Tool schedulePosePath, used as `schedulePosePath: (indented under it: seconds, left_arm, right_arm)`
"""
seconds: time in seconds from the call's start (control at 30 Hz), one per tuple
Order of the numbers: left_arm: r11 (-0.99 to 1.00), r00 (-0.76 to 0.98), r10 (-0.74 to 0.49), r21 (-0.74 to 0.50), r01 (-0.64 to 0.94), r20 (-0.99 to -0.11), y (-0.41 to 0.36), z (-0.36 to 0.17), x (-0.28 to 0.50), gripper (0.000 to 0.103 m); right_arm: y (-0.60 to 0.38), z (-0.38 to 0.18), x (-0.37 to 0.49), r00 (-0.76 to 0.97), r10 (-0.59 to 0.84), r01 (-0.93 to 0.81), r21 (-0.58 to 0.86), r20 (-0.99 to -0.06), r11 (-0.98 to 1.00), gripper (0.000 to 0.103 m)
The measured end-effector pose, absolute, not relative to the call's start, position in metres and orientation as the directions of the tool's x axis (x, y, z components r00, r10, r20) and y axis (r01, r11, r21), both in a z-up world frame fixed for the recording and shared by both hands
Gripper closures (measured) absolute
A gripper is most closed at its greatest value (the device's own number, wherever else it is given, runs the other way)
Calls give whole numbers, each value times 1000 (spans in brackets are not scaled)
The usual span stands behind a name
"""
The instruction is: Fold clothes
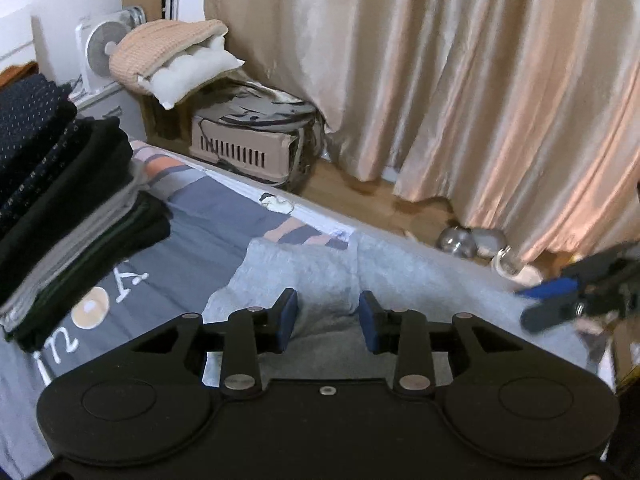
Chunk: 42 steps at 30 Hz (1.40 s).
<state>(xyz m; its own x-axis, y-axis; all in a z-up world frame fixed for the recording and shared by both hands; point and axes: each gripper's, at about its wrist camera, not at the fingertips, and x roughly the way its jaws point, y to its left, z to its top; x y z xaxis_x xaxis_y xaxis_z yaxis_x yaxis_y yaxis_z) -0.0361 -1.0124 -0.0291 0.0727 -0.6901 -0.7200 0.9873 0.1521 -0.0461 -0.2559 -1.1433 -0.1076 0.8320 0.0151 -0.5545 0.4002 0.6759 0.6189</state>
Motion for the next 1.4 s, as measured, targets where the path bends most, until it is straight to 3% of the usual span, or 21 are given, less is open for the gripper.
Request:
schedulePosePath:
  seconds: [0.07,0.1,0.17,0.2,0.3,0.43,0.57,0.67,0.73,0.83,0.9,1.07,1.33,1.4]
  left_arm:
    - [158,72,-677,-49,986,-733,-1016,-36,-37,79]
    - [161,73,-676,-51,986,-733,-1017,-38,-37,91]
    - [180,85,-705,-62,982,-705,-1014,-35,-33,93]
    - [198,90,-726,-82,977,-682,-1011,-31,-28,94]
    - [259,103,-770,-160,952,-630,-1004,-18,-12,98]
    - [287,133,-737,-129,949,-662,-1009,-18,-8,98]
    - [334,165,-741,-143,932,-651,-1001,-11,-10,90]
    - [341,141,-805,-256,904,-576,-973,5,-7,74]
    - [316,94,-854,-365,876,-512,-948,13,-6,57]
    - [232,-37,-897,-540,809,-440,-919,2,-9,46]
    - [191,-107,-908,-628,754,-405,-904,-11,-10,45]
    - [264,-149,-873,-706,657,-465,-897,-64,-5,44]
    - [465,182,-881,-725,508,-437,-855,-82,63,50]
    - [465,182,-881,-730,501,-436,-852,-78,72,50]
  right_arm:
    - [-1144,-109,-256,832,17,400,620,-555,675,60]
    - [-1143,-110,-255,831,16,401,618,-557,677,64]
    - [-1141,-110,-257,832,17,397,616,-555,681,74]
    - [-1140,-110,-256,829,17,396,608,-559,688,86]
    - [-1140,-112,-256,821,13,403,596,-571,694,92]
    - [-1144,-114,-257,822,7,411,601,-570,685,93]
    - [-1149,-112,-260,826,-6,419,607,-563,675,91]
    - [-1148,-101,-267,846,-15,396,607,-534,689,89]
    - [-1147,-92,-272,863,-18,373,613,-505,696,88]
    - [-1145,-81,-272,896,19,308,653,-443,692,87]
    - [-1140,-78,-264,902,47,278,661,-429,697,86]
    - [-1131,-90,-237,873,87,285,648,-479,706,82]
    - [-1146,-116,-231,851,62,359,663,-522,657,83]
    - [-1149,-114,-232,847,55,370,661,-528,652,82]
